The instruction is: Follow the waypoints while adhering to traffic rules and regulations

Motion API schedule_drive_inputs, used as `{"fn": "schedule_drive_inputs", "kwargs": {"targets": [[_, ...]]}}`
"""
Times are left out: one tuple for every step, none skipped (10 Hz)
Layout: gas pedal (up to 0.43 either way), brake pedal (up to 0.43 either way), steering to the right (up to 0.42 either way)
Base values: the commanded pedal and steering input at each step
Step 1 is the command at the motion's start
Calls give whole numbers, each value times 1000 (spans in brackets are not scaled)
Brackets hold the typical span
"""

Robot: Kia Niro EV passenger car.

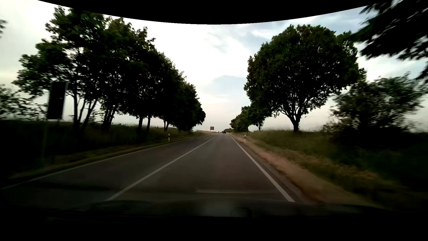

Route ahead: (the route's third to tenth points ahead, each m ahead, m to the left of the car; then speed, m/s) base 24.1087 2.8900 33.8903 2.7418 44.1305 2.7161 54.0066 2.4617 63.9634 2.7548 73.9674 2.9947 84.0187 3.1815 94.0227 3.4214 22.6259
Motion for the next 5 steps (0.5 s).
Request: {"fn": "schedule_drive_inputs", "kwargs": {"targets": [[157,6,1],[157,6,1],[157,6,1],[157,6,1],[157,6,1]]}}
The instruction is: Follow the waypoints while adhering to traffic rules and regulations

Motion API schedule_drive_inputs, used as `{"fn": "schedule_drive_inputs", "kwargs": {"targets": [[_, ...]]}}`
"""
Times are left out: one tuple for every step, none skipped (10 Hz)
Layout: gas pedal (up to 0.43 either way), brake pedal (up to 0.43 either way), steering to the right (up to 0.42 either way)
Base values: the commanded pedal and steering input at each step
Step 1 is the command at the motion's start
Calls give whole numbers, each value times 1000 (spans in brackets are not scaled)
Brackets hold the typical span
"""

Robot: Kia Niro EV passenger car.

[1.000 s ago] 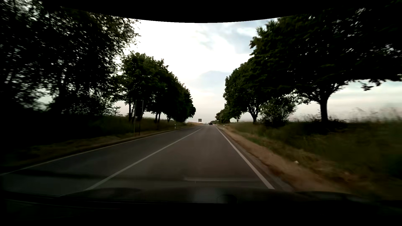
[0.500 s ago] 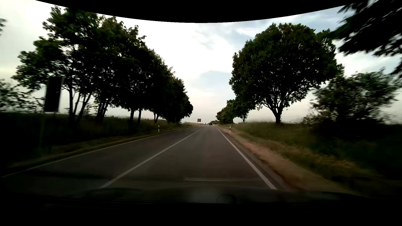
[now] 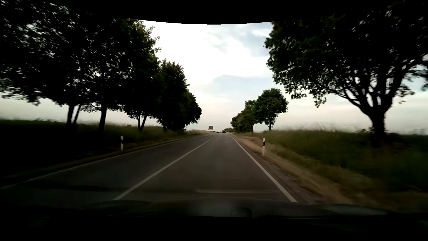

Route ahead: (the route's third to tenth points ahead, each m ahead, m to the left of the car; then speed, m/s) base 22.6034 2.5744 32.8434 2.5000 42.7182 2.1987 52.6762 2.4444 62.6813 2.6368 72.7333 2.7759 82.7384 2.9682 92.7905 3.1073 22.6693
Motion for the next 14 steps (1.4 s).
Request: {"fn": "schedule_drive_inputs", "kwargs": {"targets": [[157,6,1],[157,6,2],[157,6,2],[157,6,1],[157,6,0],[157,6,-1],[157,6,-1],[157,6,-1],[157,6,-1],[157,6,-1],[157,6,-1],[157,6,-1],[157,6,-1],[157,6,-1]]}}
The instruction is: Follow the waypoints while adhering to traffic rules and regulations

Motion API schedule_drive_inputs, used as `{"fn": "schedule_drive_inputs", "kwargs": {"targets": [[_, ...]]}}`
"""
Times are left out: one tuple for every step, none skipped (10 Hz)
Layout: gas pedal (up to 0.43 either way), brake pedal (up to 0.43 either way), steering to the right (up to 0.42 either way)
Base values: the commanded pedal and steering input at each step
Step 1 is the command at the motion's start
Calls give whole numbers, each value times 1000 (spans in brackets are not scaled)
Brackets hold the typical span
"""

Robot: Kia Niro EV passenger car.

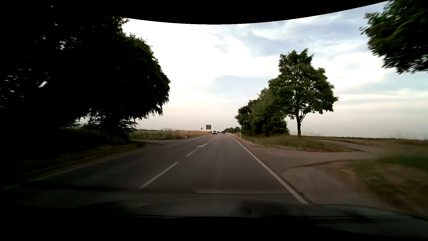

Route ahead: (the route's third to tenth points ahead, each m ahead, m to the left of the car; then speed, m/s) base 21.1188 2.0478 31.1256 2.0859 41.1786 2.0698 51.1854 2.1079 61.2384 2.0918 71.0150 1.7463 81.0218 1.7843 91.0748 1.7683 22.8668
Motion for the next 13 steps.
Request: {"fn": "schedule_drive_inputs", "kwargs": {"targets": [[157,6,-1],[157,6,-1],[157,6,-1],[157,6,0],[157,6,0],[157,6,0],[157,6,0],[157,6,0],[157,6,-1],[157,6,0],[157,6,-1],[157,6,0],[157,6,0]]}}
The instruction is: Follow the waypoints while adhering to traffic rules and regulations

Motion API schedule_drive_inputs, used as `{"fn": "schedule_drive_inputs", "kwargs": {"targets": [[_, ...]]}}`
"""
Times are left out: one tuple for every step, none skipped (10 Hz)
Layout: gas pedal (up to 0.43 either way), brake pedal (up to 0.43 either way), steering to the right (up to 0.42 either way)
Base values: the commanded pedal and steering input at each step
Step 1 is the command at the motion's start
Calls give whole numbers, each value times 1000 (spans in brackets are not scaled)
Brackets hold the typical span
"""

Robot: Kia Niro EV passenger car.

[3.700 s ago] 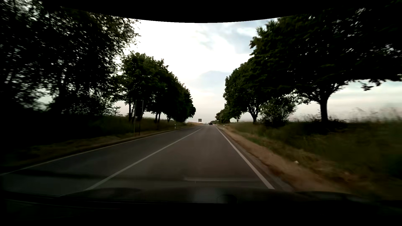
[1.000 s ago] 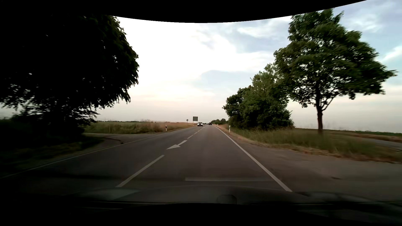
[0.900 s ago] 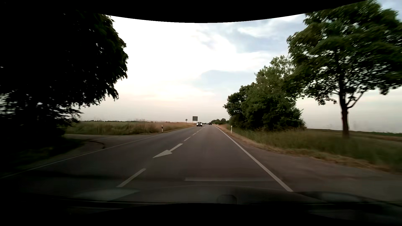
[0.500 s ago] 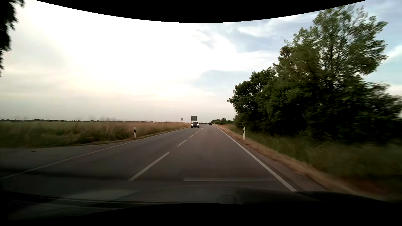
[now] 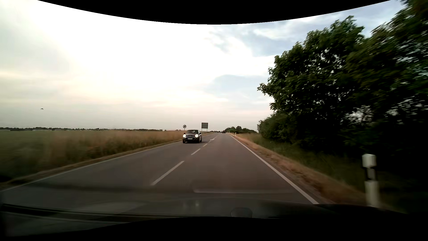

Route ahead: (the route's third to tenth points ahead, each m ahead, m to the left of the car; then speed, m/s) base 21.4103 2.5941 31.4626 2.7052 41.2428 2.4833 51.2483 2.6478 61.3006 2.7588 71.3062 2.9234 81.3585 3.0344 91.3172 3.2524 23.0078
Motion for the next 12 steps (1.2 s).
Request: {"fn": "schedule_drive_inputs", "kwargs": {"targets": [[157,6,0],[157,6,0],[157,6,0],[157,6,0],[177,6,0],[280,6,0],[331,6,0],[378,6,0],[429,6,0],[480,6,0],[520,6,0],[559,6,0]]}}
